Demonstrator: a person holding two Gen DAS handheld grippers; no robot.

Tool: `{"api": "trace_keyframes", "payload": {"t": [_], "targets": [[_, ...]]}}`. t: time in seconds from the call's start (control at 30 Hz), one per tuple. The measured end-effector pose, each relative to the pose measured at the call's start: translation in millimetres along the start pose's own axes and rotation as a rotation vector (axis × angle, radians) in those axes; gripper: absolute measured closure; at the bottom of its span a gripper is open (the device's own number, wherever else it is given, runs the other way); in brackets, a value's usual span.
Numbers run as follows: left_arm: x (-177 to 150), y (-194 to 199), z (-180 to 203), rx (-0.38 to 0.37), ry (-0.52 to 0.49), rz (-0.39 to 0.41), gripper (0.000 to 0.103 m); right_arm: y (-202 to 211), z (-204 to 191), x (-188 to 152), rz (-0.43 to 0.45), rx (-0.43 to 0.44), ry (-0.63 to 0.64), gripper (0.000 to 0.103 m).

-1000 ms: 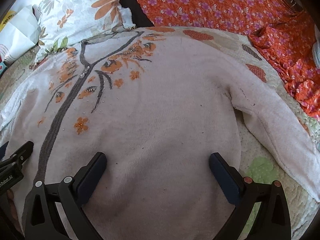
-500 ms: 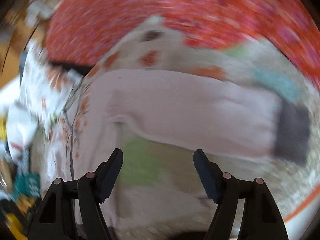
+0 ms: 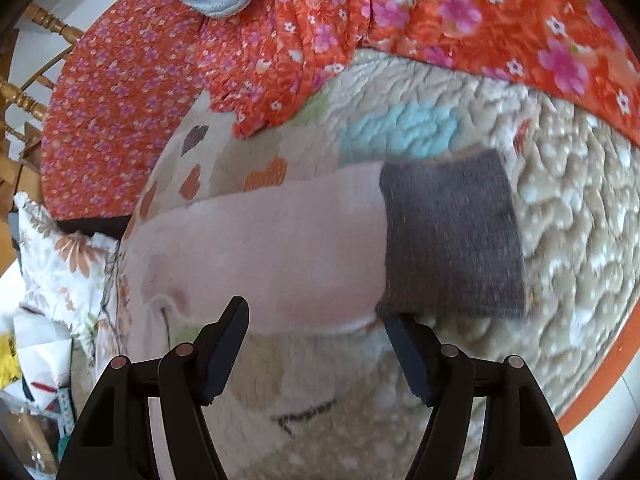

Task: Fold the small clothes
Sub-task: 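Grasp the grey cuff of the other sleeve with the right gripper, then lay the held sleeve across the cardigan body and open the right gripper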

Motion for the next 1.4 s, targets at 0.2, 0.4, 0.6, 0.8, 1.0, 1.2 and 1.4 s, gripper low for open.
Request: {"api": "trace_keyframes", "payload": {"t": [0.2,0.4,0.6,0.8,1.0,1.2,1.4], "targets": [[-27.7,-4.7,46.2,-0.275,-0.114,-0.154,0.000,-13.8,-8.1,8.2,0.012,-0.055,0.036,0.028],[-48.4,12.6,48.0,-0.271,-0.322,-0.229,0.000,-20.7,-15.2,8.3,-0.002,-0.090,0.102,0.027],[-53.7,1.8,65.6,-0.308,-0.358,-0.195,0.000,-25.4,-19.1,9.5,0.003,-0.104,0.138,0.026],[-75.0,-12.2,78.4,-0.408,-0.358,-0.321,0.000,-32.8,-21.3,17.6,0.020,-0.140,0.116,0.028],[-44.2,-0.6,32.4,-0.298,-0.201,-0.230,0.000,-42.3,-43.2,31.8,0.016,-0.148,0.140,0.094],[20.8,34.3,-45.7,0.001,-0.022,0.042,0.000,-29.1,-150.6,34.7,0.067,-0.007,0.313,0.094],[64.1,75.4,-102.0,0.203,0.079,0.226,0.000,-29.1,-296.9,-27.4,0.015,0.198,0.515,0.094]]}}
Point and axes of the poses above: each gripper's, at about its wrist camera, not at the fingertips, and y roughly against the way its jaws point, z to its right, x to its top, the point moved 3 cm from there along -y, roughly the way its jaws point, and after that the axes turned 15 degrees about z, right-handed, at the moved point
